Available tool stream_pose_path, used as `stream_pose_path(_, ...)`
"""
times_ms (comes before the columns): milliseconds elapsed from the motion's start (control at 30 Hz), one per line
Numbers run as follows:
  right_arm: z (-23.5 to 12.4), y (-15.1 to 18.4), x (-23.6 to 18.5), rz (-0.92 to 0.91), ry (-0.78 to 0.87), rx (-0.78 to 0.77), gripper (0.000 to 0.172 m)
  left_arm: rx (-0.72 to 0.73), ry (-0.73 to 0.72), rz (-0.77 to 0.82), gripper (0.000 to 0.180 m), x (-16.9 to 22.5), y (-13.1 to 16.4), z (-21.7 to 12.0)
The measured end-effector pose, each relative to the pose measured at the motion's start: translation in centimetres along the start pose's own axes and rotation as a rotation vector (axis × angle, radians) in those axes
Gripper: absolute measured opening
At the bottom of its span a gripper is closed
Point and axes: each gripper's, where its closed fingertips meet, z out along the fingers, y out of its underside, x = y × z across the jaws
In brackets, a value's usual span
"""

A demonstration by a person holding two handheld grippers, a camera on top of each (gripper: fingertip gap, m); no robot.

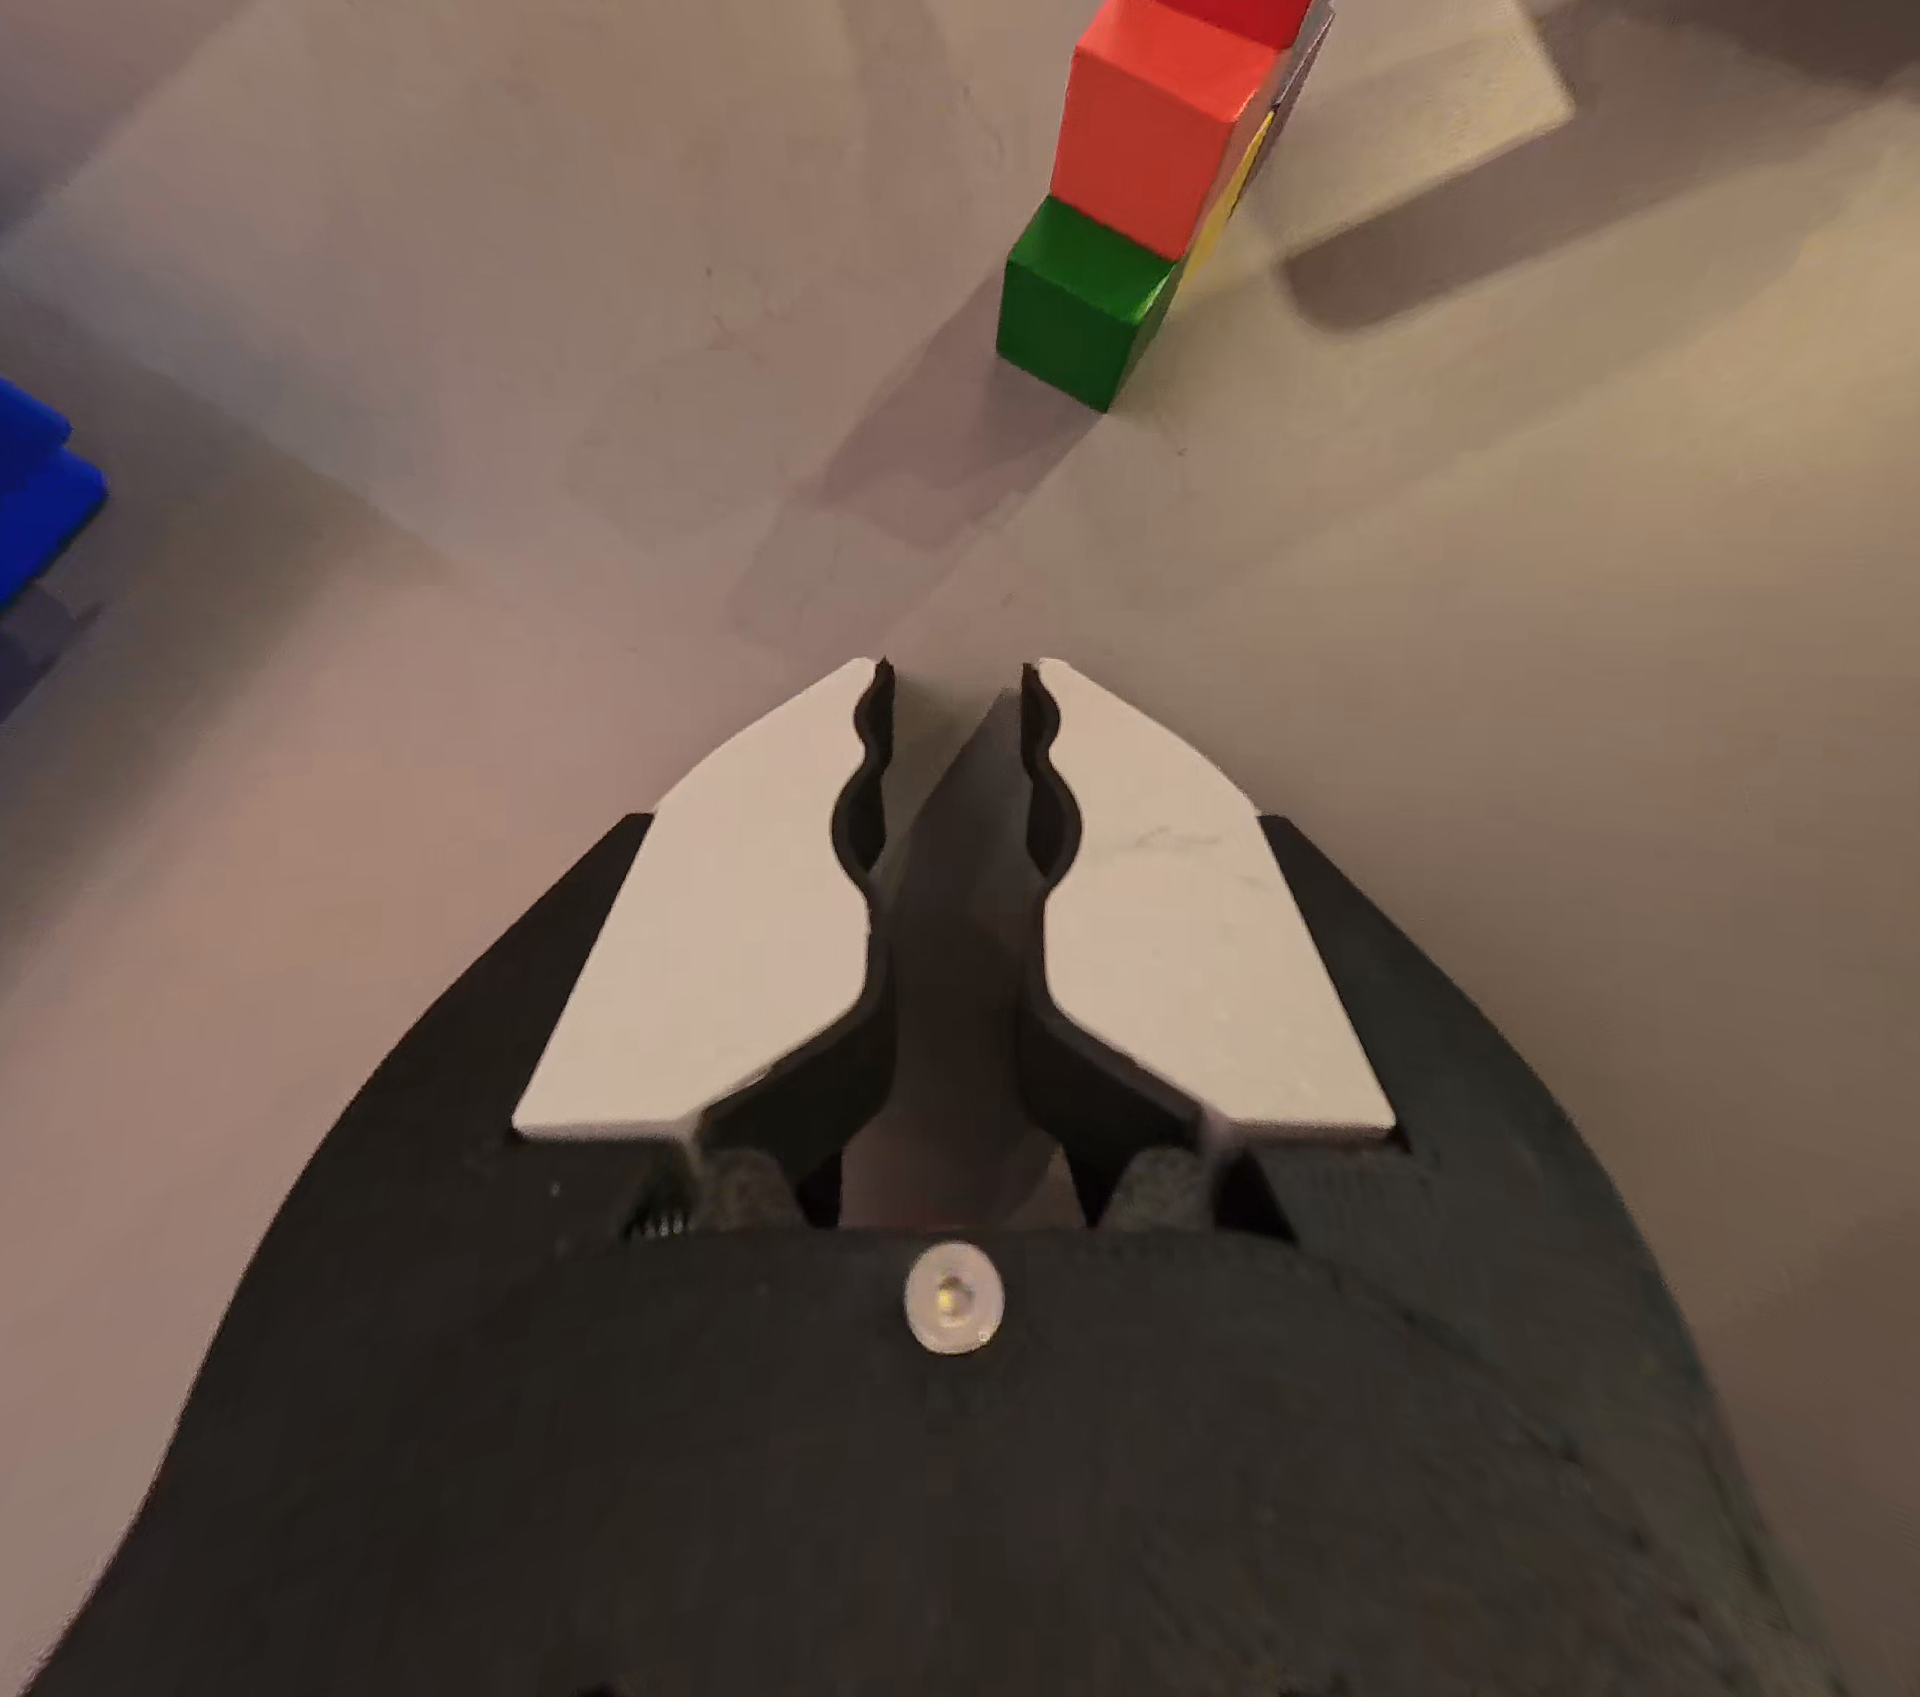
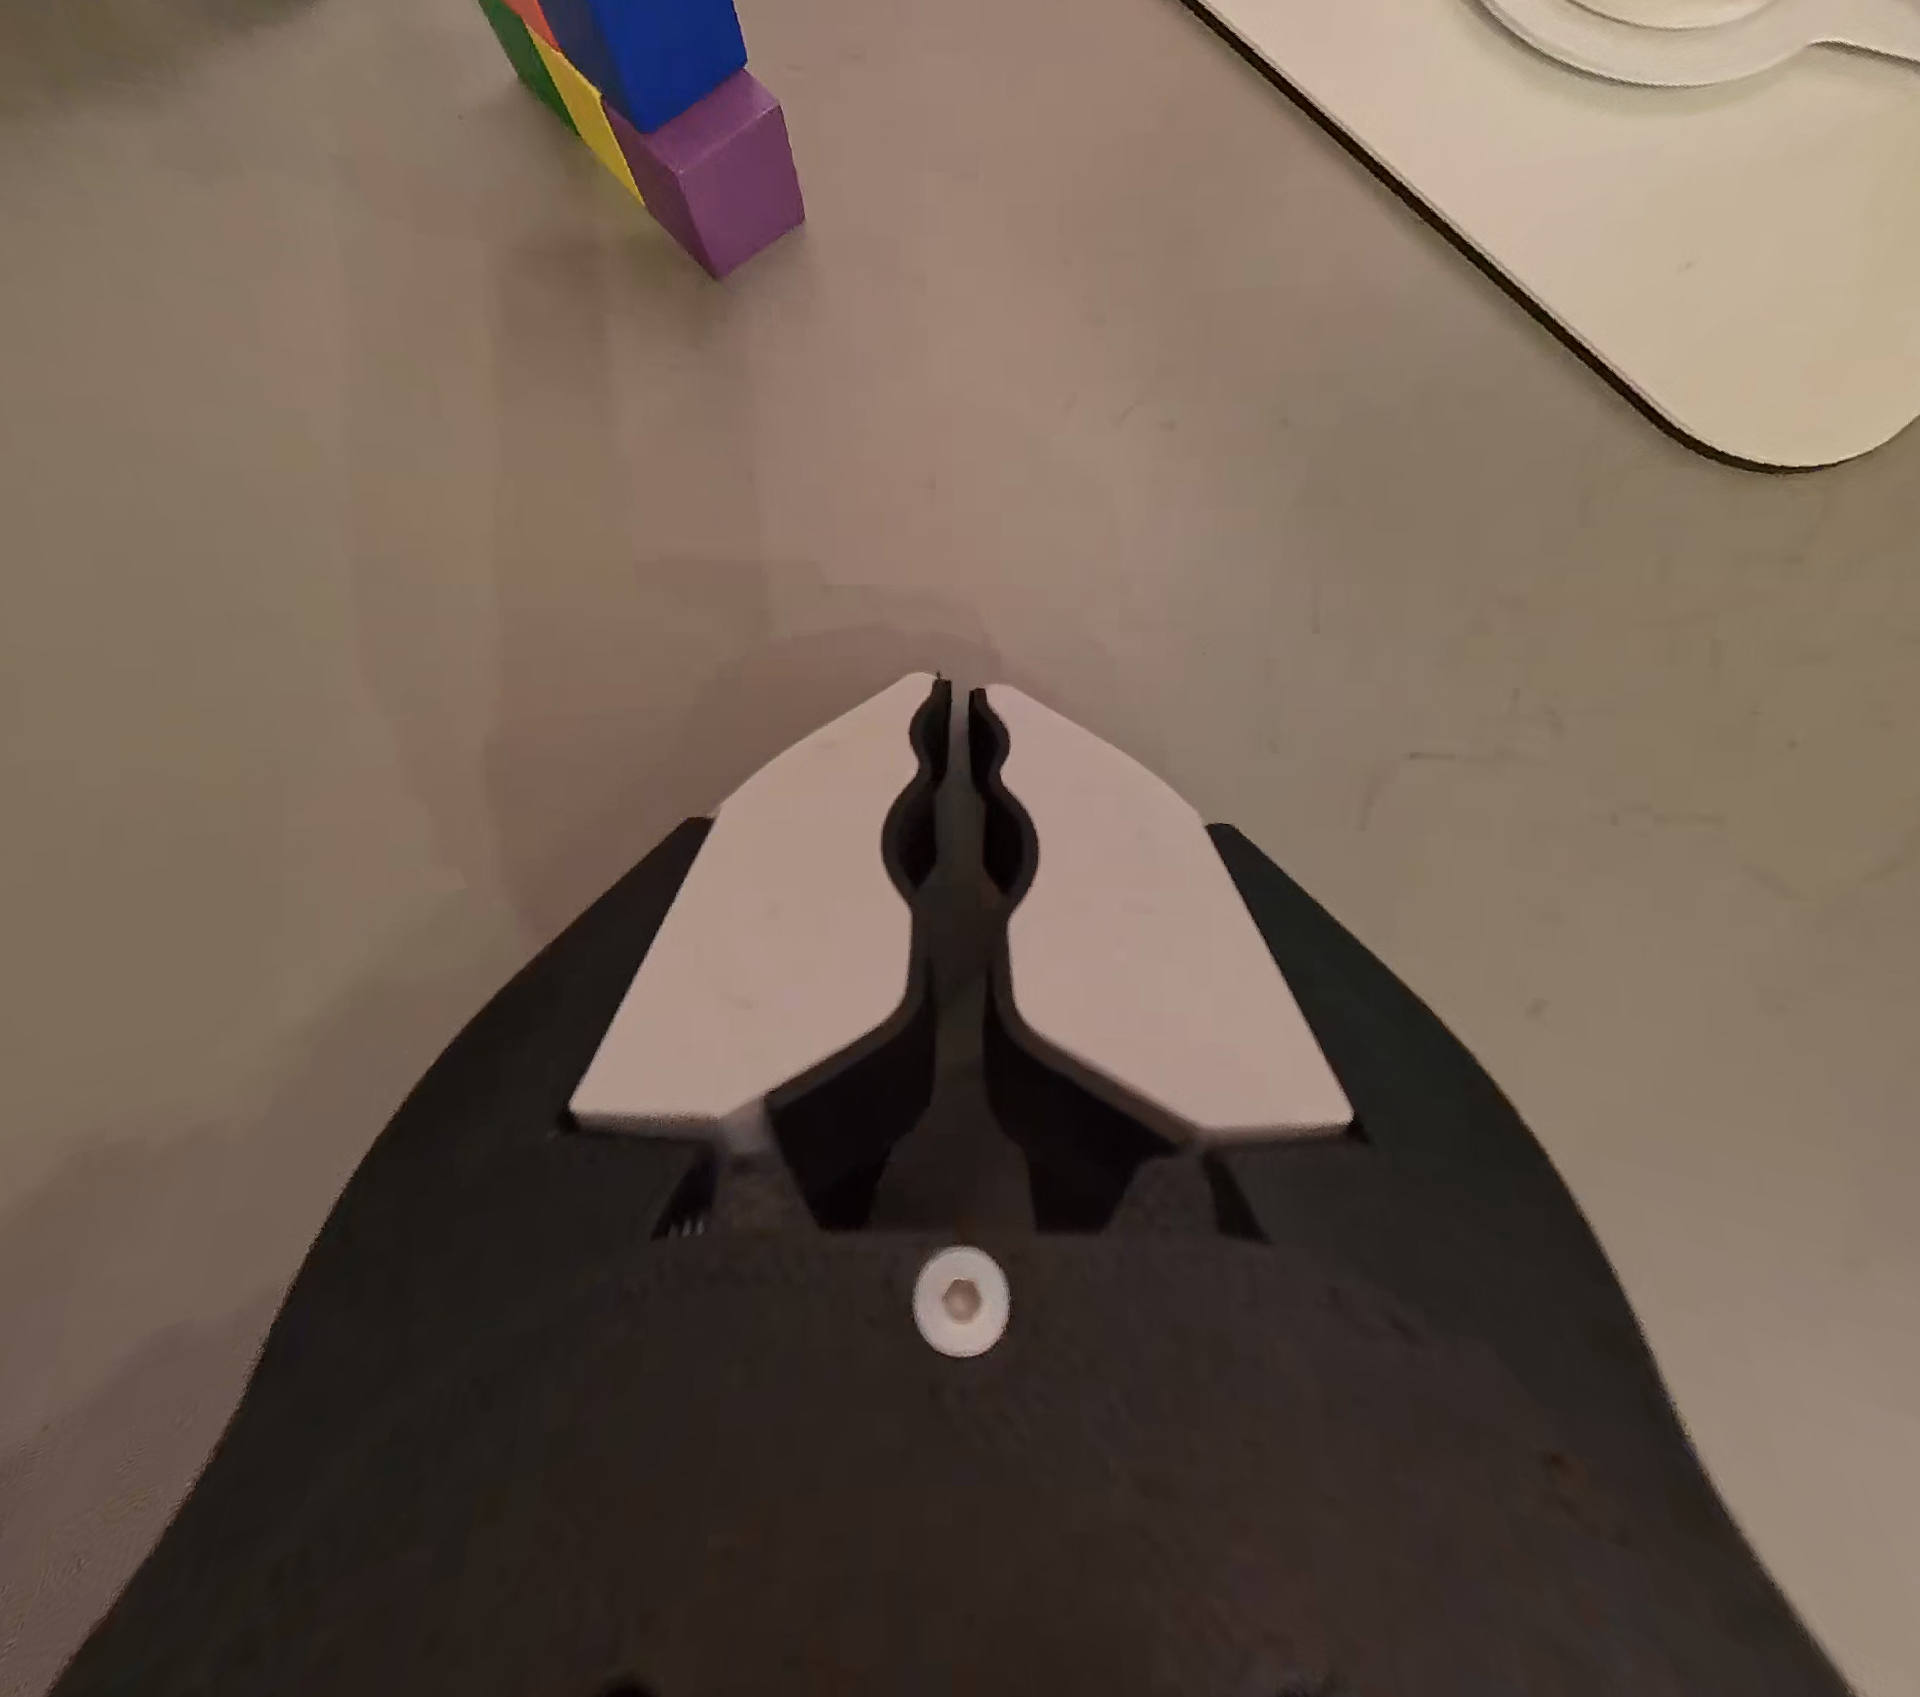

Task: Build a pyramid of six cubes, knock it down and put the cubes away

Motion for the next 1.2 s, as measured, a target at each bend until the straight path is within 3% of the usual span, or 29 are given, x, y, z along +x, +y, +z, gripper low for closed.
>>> stream_pose_path(133,0.0,0.0,-0.4,-0.028,-0.021,-0.002,0.008,-0.002,-0.054,-0.013,0.021,-0.1,-0.1,0.1)
stream_pose_path(200,-0.1,0.0,-0.6,-0.026,-0.054,0.002,0.002,-0.003,-0.097,-0.043,0.017,-0.3,-0.1,0.2)
stream_pose_path(267,-0.2,0.0,-0.3,-0.025,-0.057,0.006,0.000,-0.011,-0.170,-0.067,0.001,-0.6,0.0,0.1)
stream_pose_path(333,-0.5,0.0,0.3,-0.046,-0.054,0.022,0.001,-0.020,-0.265,-0.086,0.000,-1.0,0.1,-0.1)
stream_pose_path(467,-1.5,0.4,1.8,-0.058,-0.066,0.048,0.014,-0.068,-0.411,-0.102,0.000,-1.4,0.4,-0.3)
stream_pose_path(633,-2.8,2.1,4.9,-0.060,0.007,0.023,0.029,-0.093,-0.577,-0.214,0.026,-2.4,0.9,-1.5)
stream_pose_path(667,-3.2,2.4,5.6,-0.051,0.030,0.023,0.028,-0.090,-0.595,-0.254,0.026,-2.6,1.3,-1.7)
stream_pose_path(767,-4.1,3.3,7.5,-0.008,0.079,0.017,0.027,-0.075,-0.583,-0.410,0.002,-2.8,2.4,-2.2)
stream_pose_path(900,-5.1,4.5,9.6,0.042,0.153,0.001,0.036,-0.033,-0.568,-0.515,0.000,-3.0,2.9,-2.9)
stream_pose_path(933,-5.3,4.7,10.0,0.048,0.167,0.000,0.040,-0.030,-0.573,-0.514,0.002,-3.3,3.0,-3.1)
stream_pose_path(1033,-6.1,5.2,11.1,0.062,0.203,0.010,0.051,-0.039,-0.580,-0.540,0.032,-3.7,3.7,-3.6)
stream_pose_path(1100,-6.6,5.5,11.6,0.085,0.211,0.020,0.053,-0.044,-0.584,-0.535,0.036,-3.8,4.1,-4.0)
stream_pose_path(1167,-7.0,6.1,12.0,0.103,0.216,0.011,0.052,-0.049,-0.606,-0.530,0.023,-3.9,4.5,-5.0)
stream_pose_path(1200,-7.2,6.2,12.1,0.107,0.220,0.014,0.051,-0.038,-0.625,-0.524,0.006,-4.0,4.6,-5.8)
